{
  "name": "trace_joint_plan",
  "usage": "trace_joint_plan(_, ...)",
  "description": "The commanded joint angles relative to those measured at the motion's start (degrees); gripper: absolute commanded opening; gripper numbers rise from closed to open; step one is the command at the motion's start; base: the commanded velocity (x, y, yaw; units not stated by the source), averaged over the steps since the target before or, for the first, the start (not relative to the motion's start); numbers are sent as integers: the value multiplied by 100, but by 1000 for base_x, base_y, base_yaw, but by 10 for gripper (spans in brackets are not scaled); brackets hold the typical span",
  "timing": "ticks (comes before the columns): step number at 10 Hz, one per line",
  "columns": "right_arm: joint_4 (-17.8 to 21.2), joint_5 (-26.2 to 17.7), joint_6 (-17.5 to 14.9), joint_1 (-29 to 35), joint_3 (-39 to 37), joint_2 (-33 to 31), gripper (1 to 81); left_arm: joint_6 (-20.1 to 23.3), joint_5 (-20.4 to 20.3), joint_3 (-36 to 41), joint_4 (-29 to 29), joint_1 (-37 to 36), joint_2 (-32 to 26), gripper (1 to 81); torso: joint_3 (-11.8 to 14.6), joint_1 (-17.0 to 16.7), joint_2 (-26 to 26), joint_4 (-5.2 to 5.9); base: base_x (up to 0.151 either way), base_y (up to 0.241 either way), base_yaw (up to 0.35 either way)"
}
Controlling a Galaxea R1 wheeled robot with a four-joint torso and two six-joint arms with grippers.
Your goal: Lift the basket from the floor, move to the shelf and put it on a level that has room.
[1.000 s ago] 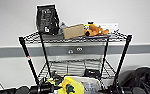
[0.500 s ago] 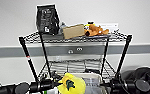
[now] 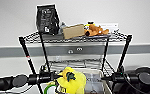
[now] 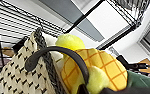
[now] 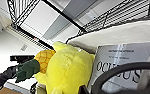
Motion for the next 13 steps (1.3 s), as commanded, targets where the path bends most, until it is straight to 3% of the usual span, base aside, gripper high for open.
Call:
trace_joint_plan(1,468,-138,-67,1292,270,-2,10,-180,-242,322,-124,-1148,-104,10,0,0,0,0,0,0,0)
trace_joint_plan(5,662,-287,-67,1679,208,42,10,-356,-233,349,-107,-1544,-122,10,0,0,0,0,0,0,0)
trace_joint_plan(8,653,-358,-67,1759,-222,367,10,-356,-225,-55,-107,-1702,45,10,0,0,0,0,0,0,0)
trace_joint_plan(13,-6,-297,-76,1872,-1408,1123,10,-330,-321,-1276,-36,-1869,519,10,-2,0,0,0,0,0,0)
